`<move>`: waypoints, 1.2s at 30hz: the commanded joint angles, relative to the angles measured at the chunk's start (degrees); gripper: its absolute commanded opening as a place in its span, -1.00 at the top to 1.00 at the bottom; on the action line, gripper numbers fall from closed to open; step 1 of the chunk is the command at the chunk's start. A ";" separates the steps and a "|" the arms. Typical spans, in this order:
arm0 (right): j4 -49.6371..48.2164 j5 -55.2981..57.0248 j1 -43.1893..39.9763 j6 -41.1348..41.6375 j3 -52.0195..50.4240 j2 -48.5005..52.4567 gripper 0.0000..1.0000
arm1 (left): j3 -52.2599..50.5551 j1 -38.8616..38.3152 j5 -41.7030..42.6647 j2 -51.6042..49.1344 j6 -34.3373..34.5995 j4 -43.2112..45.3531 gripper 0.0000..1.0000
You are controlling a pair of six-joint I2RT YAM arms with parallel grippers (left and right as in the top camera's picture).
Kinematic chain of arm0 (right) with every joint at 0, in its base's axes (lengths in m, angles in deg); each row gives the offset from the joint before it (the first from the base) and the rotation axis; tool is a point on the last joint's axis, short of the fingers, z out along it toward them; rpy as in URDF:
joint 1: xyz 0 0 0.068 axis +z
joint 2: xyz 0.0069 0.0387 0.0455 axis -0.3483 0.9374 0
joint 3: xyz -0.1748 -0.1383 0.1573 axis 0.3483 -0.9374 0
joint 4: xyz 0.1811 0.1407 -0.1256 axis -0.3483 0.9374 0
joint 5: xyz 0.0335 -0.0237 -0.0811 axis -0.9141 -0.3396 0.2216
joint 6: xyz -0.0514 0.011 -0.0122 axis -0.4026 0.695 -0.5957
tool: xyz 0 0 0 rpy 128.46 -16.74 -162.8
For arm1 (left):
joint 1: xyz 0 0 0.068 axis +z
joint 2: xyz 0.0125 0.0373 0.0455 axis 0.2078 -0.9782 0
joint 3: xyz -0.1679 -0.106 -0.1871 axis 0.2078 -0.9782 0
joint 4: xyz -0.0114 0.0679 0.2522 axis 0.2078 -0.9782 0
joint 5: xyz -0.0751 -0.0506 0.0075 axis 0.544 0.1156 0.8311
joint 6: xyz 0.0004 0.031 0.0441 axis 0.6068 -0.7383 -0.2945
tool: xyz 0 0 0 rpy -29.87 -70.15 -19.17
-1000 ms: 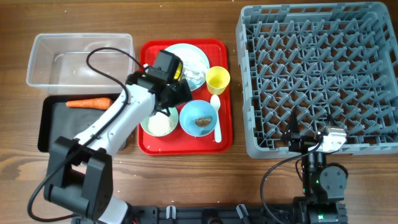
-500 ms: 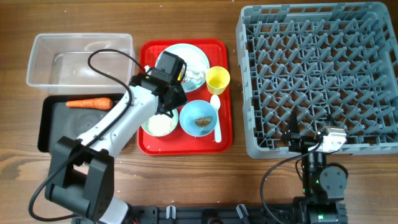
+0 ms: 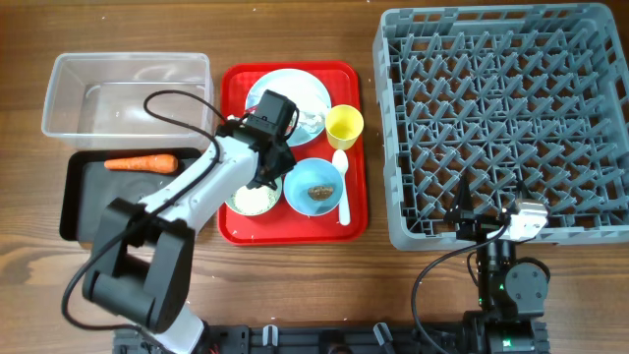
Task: Sort waste into correct bins and load items into the dishwasher rack
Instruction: 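Grasp the rim of the green rice bowl with the left gripper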
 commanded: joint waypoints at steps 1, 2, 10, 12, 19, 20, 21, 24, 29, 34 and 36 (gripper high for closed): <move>-0.26 0.57 -0.24 0.44 -0.04 0.07 -0.99 | -0.59 0.00 -1.16 -2.38 1.16 0.48 0.28; -0.26 0.57 -0.24 0.44 -0.04 0.07 -0.99 | -0.59 0.00 -1.16 -2.47 1.14 0.46 0.31; -0.26 0.57 -0.24 0.44 -0.04 0.07 -0.99 | -0.59 0.00 -1.14 -2.40 1.14 0.00 0.57; -0.26 0.57 -0.24 0.46 -0.04 0.07 -1.00 | -0.59 0.00 -1.11 -2.40 1.14 -0.46 0.66; -0.26 0.57 -0.24 0.46 -0.04 0.07 -0.99 | -0.57 0.00 -1.11 -2.40 1.11 -1.46 0.79; -0.26 0.57 -0.24 0.44 -0.04 0.07 -0.99 | -0.57 0.00 -1.09 -2.40 1.11 -1.57 0.79; -0.26 0.57 -0.24 0.44 -0.04 0.07 -0.99 | -0.57 0.00 -0.83 -2.40 1.09 -1.95 0.78; -0.26 0.57 -0.24 0.44 -0.04 0.07 -0.99 | -0.57 0.00 0.20 -2.40 0.46 -2.36 0.78; -0.26 0.57 -0.24 0.44 -0.04 0.07 -0.99 | -0.57 0.04 0.81 -1.62 0.44 -3.52 0.88; -0.26 0.57 -0.24 0.44 -0.04 0.07 -0.99 | -0.57 0.04 1.46 0.59 -3.72 -3.89 0.92; -0.26 0.57 -0.24 0.44 -0.04 0.07 -0.99 | -0.57 0.04 1.46 1.79 -4.09 -4.11 0.92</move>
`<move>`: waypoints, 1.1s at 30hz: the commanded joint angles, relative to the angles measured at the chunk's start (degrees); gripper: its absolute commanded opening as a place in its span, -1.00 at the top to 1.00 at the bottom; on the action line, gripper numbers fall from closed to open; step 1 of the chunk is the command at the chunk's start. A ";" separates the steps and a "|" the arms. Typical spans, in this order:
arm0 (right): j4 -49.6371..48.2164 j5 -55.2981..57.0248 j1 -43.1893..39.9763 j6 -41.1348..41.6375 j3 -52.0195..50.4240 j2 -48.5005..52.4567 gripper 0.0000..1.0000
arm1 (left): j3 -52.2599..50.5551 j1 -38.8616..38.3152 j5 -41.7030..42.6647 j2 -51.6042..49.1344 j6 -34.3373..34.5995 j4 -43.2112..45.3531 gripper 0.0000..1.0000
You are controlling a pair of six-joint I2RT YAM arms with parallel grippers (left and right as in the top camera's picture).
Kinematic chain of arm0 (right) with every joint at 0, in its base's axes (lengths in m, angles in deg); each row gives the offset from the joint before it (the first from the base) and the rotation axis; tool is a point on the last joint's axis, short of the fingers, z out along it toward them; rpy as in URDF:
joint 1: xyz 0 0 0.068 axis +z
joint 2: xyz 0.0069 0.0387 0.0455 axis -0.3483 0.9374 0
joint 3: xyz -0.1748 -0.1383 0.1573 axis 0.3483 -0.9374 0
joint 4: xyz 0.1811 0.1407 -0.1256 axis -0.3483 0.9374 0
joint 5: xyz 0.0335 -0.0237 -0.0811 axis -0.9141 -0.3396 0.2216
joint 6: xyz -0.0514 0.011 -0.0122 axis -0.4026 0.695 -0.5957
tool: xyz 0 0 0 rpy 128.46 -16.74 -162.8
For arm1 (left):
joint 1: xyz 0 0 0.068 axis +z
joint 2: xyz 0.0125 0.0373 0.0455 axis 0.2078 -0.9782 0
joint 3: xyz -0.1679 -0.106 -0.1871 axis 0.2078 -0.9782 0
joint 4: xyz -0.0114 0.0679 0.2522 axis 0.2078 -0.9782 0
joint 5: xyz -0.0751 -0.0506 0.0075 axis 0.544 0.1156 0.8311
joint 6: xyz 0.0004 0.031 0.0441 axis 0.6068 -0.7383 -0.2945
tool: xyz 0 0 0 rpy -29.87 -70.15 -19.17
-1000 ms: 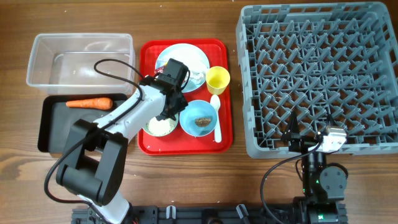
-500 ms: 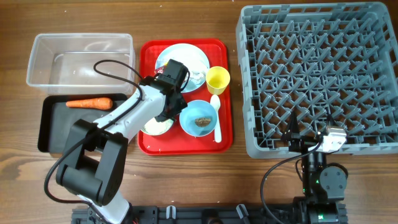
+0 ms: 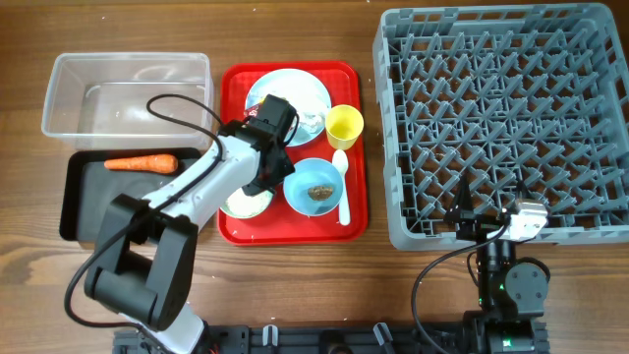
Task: Sort waste into correct bins and load items into the dishwasher rack
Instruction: 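Grasp the rim of the green rice bowl with the left gripper, then lift the rice bowl and carry it over the black tray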
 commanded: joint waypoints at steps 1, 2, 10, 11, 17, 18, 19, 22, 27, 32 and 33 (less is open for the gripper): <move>-0.24 0.57 -0.24 0.44 -0.04 0.07 -1.00 | -0.42 0.04 0.98 2.67 -2.84 -0.17 0.92; -0.24 0.57 -0.24 0.46 -0.04 0.07 -1.00 | -0.42 0.04 0.98 3.13 -2.84 -0.46 0.92; -0.24 0.57 -0.24 0.42 -0.04 0.07 -0.99 | -0.42 0.04 0.98 6.54 -4.13 -2.67 0.92; -0.24 0.57 -0.24 0.44 -0.04 0.07 -1.00 | -0.42 0.04 0.94 6.95 -4.13 -3.19 0.92; -0.24 0.57 -0.24 0.46 -0.04 0.07 -0.99 | -0.42 0.07 0.94 9.33 -4.13 -5.90 0.92; -0.24 0.57 -0.24 0.46 -0.04 0.07 -0.99 | -0.33 0.15 0.96 9.75 -4.15 -6.38 0.92; -0.24 0.57 -0.24 0.46 -0.04 0.07 -1.00 | -0.11 0.17 0.94 10.16 -4.17 -7.04 0.92; -0.24 0.57 -0.24 0.44 -0.04 0.07 -1.00 | 1.20 0.74 0.94 11.26 -4.33 -9.77 0.92; -0.24 0.57 -0.24 0.44 -0.04 0.07 -0.99 | 3.13 3.67 0.98 13.40 -5.51 -14.23 0.92; -0.24 0.57 -0.24 0.44 -0.04 0.07 -0.99 | 3.15 8.39 0.98 16.65 -8.83 -16.57 0.92; -0.24 0.57 -0.24 0.46 -0.04 0.07 -0.99 | 3.15 9.94 0.96 17.66 -9.64 -16.96 0.92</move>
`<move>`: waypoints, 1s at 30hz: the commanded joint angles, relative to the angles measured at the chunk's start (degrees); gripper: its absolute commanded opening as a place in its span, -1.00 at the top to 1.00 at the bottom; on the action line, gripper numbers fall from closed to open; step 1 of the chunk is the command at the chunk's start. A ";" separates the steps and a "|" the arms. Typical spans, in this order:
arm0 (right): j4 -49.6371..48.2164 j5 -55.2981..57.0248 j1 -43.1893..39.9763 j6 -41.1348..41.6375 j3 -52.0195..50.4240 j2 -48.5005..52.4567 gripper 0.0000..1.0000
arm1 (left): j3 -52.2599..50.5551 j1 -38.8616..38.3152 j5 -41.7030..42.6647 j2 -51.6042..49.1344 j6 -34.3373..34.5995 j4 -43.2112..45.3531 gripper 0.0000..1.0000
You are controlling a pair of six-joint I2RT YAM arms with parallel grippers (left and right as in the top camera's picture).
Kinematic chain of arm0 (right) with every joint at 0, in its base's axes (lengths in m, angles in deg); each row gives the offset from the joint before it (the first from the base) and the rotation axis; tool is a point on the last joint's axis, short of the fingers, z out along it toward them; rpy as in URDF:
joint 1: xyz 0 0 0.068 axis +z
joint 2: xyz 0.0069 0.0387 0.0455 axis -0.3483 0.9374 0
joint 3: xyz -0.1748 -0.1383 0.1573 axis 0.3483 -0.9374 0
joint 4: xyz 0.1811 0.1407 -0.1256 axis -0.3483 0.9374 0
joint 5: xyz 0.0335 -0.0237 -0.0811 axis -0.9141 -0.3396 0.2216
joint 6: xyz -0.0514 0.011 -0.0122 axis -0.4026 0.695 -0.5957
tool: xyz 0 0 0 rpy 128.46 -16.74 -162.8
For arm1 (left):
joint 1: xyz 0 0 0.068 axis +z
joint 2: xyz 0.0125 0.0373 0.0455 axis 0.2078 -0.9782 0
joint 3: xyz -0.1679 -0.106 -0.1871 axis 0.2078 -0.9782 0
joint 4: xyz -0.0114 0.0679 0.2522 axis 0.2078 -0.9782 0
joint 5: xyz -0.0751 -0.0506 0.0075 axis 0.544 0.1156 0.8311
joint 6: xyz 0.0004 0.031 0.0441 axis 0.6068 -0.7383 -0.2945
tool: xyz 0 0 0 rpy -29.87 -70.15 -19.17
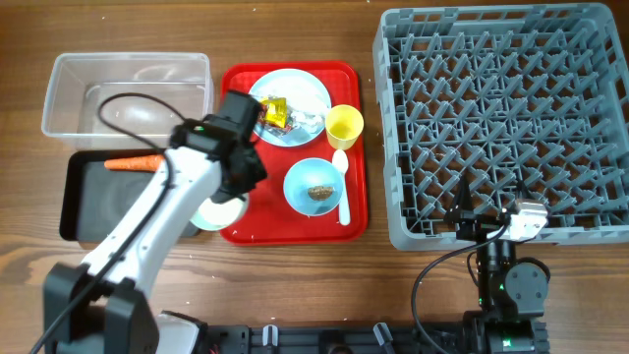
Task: Sort waste into correct bins and load items into the dishwasher rack
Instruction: 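Lift the rice bowl and carry it over the black tray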
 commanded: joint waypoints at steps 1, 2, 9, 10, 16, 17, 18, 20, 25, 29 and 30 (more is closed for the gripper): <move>-0.24 0.57 -0.24 0.44 -0.04 0.07 -0.99 | 1.68 5.05 -0.37 4.68 -4.70 -1.03 0.92; -0.24 0.57 -0.24 0.44 -0.04 0.07 -1.00 | 1.68 6.05 -0.39 5.27 -4.72 -1.18 0.92; -0.24 0.57 -0.24 0.42 -0.04 0.07 -0.99 | 1.66 16.65 -0.63 10.56 -10.75 -1.51 0.92; -0.24 0.57 -0.24 0.44 -0.04 0.07 -0.99 | 1.66 17.59 -0.85 10.99 -11.65 -1.53 0.92; -0.24 0.57 -0.24 0.44 -0.04 0.07 -0.99 | 1.66 21.90 -9.46 13.55 -12.17 -1.33 0.92; -0.24 0.57 -0.24 0.44 -0.04 0.07 -0.99 | 1.66 22.05 -9.79 13.66 -11.50 -1.27 0.92; -0.24 0.57 -0.24 0.46 -0.04 0.07 -1.00 | 1.66 22.27 -9.90 13.70 -10.71 -1.16 0.92; -0.24 0.57 -0.24 0.44 -0.04 0.07 -0.99 | 1.64 22.84 -10.32 13.53 -10.23 -1.46 0.92; -0.24 0.57 -0.24 0.46 -0.04 0.07 -1.00 | 1.66 24.96 -11.10 13.20 -11.78 -2.45 0.92; -0.24 0.57 -0.24 0.44 -0.04 0.07 -0.99 | 1.64 26.77 -11.08 13.20 -14.82 -2.84 0.92; -0.24 0.57 -0.24 0.44 -0.04 0.07 -0.98 | 1.64 27.17 -11.10 13.20 -15.10 -2.78 0.92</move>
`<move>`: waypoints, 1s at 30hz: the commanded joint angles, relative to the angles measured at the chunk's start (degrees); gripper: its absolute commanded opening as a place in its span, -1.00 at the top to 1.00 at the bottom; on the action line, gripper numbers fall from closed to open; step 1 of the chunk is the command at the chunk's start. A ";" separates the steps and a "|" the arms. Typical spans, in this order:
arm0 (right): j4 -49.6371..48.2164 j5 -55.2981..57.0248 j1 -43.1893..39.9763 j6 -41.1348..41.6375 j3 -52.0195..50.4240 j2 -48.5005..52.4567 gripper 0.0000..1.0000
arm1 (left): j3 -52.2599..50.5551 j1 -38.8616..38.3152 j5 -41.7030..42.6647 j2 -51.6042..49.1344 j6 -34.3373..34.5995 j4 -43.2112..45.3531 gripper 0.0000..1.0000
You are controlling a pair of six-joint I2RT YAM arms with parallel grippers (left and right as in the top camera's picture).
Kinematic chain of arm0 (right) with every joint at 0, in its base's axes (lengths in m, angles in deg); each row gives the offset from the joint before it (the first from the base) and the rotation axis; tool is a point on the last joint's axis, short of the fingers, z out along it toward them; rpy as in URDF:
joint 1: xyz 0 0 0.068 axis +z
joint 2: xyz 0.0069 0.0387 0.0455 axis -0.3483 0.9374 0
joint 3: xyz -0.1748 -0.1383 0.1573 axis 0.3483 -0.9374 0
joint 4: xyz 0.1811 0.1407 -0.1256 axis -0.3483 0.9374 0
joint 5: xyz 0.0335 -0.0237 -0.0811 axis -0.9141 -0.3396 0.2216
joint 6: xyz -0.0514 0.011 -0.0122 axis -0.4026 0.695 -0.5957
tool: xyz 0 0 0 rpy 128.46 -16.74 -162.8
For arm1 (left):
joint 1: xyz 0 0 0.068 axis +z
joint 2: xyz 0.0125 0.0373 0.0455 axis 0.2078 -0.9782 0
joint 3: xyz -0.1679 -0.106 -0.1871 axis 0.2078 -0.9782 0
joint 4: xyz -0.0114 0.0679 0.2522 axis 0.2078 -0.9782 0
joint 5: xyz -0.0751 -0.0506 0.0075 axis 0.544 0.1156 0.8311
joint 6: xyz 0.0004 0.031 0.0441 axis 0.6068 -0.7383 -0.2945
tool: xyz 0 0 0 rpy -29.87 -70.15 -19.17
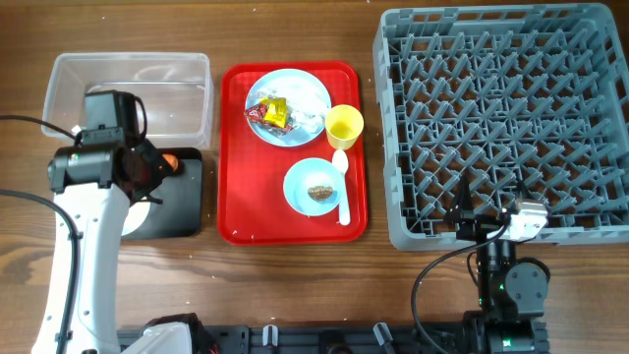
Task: Sort waste into correct bins and load items into the dishwasher rack
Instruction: 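Lift the rice bowl and carry it over the black tray, then tilt the rice bowl to pour rice onto the black tray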
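Note:
My left gripper [149,183] hangs over the black tray [183,211] at the left, shut on the rim of a white bowl [137,215] of pale food. My arm hides most of the carrot [171,162] on that tray. The red tray [236,202] holds a pale blue plate [307,90] with crumpled wrappers [273,113], a yellow cup [344,125], a blue bowl [314,187] with brown scraps, and a white spoon [342,192]. The grey dishwasher rack [501,118] stands at the right. My right gripper [460,206] rests at its front edge, fingers together.
A clear plastic bin [128,57] stands behind the black tray, against the red tray's left side. Bare wooden table [295,285] runs along the front.
My left gripper has carried the white bowl left, from the red tray's front left corner to over the black tray. The right arm has not moved.
My left gripper was down at the white bowl on the red tray beside the blue bowl, and stayed there at the following moment. Then the bowl hung at the tray's front left corner in my grip. Now it is over the black tray.

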 commanded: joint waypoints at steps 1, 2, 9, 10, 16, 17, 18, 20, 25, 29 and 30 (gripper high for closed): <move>-0.24 0.57 -0.24 0.42 -0.04 0.07 -0.99 | 1.53 2.05 -1.77 0.48 -3.21 0.31 0.92; -0.24 0.57 -0.24 0.42 -0.04 0.07 -1.00 | 1.46 2.27 -1.79 0.48 -3.23 0.87 0.92; -0.24 0.57 -0.24 0.44 -0.04 0.07 -0.99 | -0.04 2.43 0.26 0.48 -8.57 7.10 0.92; -0.24 0.57 -0.24 0.42 -0.04 0.07 -0.99 | -0.22 2.43 1.42 0.48 -10.43 7.48 0.92; -0.24 0.57 -0.24 0.42 -0.04 0.07 -1.00 | -1.57 4.22 9.46 0.48 -15.10 8.79 0.92; -0.24 0.57 -0.24 0.44 -0.04 0.07 -0.99 | -1.68 5.27 11.69 0.48 -16.11 8.85 0.92; -0.24 0.57 -0.24 0.44 -0.04 0.07 -0.99 | -1.73 6.56 14.12 0.48 -17.20 8.90 0.92; -0.24 0.57 -0.24 0.42 -0.04 0.07 -0.99 | -1.75 9.99 20.35 0.48 -19.87 8.98 0.92; -0.24 0.57 -0.24 0.42 -0.04 0.07 -0.99 | -1.75 20.59 37.05 0.48 -27.58 8.96 0.92; -0.24 0.57 -0.24 0.44 -0.04 0.07 -1.00 | -2.01 28.52 50.60 0.48 -33.27 8.96 0.92; -0.24 0.57 -0.24 0.44 -0.04 0.07 -1.00 | -2.19 30.40 53.70 0.48 -34.51 9.03 0.91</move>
